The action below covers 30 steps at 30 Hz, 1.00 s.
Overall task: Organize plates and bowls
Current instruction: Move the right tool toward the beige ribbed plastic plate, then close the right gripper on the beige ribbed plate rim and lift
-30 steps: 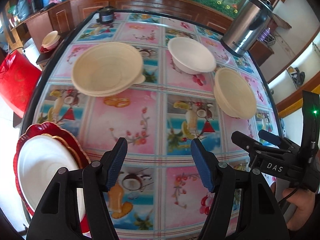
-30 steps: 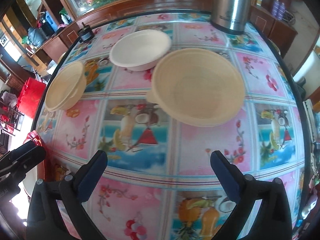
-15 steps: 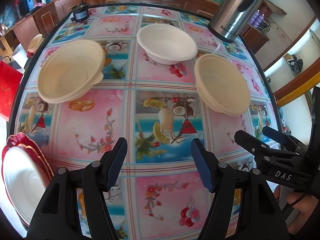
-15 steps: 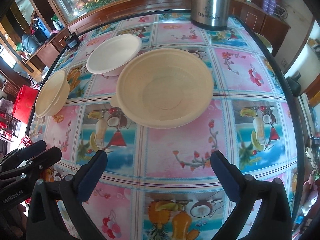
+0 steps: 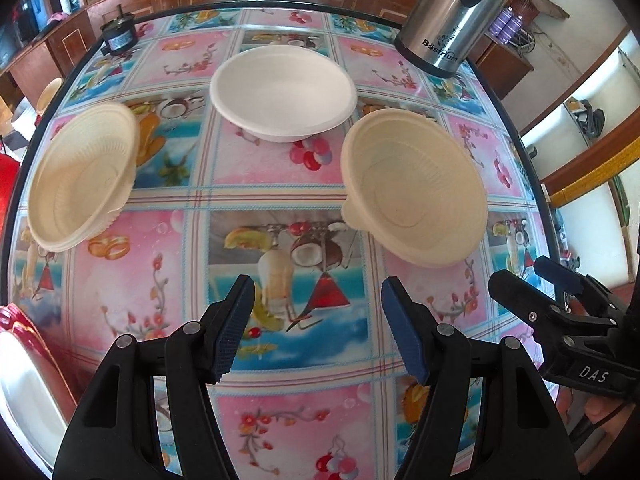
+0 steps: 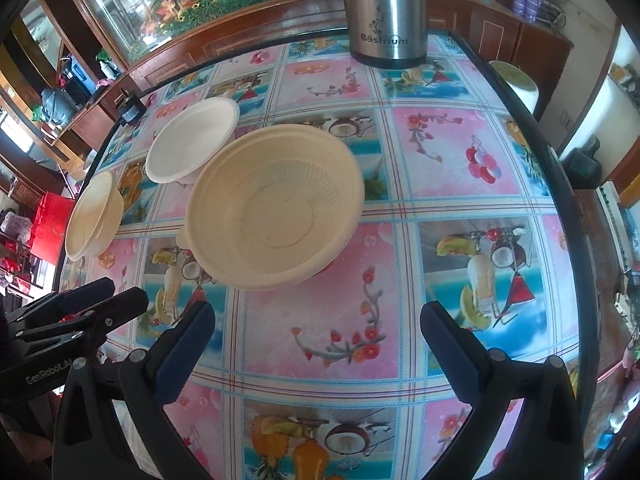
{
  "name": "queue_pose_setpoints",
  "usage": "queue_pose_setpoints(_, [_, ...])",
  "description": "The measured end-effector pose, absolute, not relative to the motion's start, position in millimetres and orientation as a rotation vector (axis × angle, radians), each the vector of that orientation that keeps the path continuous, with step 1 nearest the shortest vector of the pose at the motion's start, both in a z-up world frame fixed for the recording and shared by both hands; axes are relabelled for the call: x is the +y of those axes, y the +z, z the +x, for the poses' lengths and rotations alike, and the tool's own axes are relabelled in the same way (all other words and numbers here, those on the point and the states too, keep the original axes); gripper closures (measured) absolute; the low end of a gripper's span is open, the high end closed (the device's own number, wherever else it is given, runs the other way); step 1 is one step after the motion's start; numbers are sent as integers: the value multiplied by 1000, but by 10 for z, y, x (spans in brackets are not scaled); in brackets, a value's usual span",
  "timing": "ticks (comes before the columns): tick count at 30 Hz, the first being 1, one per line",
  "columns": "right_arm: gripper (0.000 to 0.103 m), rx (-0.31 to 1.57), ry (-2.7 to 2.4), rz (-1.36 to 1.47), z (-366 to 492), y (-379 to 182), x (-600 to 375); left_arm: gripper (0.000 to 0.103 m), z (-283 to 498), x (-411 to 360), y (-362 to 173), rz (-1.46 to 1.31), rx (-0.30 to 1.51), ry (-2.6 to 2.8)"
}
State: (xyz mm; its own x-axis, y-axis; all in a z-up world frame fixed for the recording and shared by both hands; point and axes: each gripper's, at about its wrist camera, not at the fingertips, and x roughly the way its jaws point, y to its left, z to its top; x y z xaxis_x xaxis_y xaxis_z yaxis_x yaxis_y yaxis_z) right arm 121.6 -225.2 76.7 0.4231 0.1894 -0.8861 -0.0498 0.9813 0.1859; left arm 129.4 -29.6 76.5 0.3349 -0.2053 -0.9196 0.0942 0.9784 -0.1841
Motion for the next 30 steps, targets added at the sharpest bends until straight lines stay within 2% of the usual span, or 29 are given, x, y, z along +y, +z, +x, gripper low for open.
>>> queue_pose_setpoints(5, [14, 1129, 158, 143, 1271, 776, -2347, 37, 1412, -421, 735, -109, 1225, -218])
queue_pose_setpoints(8, [27, 1134, 168, 150, 1312, 771, -2385, 37, 1484, -497, 720, -89, 1225, -216])
queue_pose_setpoints(11, [29, 1133, 175, 162, 1365, 772, -2418, 37, 1552, -564, 709, -72, 1217, -222])
queue_pose_setpoints(13, [34, 1135, 177, 174, 1411, 758, -2441, 37, 1616, -596, 686, -83, 1224, -232])
queue_pose_setpoints(15, [46, 1153, 182, 195, 1474, 710, -2470, 43, 1684, -629, 647, -85, 1237, -227])
queue_pose_setpoints(18, [58, 1186, 195, 233, 1564, 628, -2495, 44, 1762, -671, 600, -81, 1243, -214])
queue_pose_setpoints(30, [65, 1196, 192, 223, 1790, 555, -2485, 44, 1941, -752, 463, -83, 1269, -187])
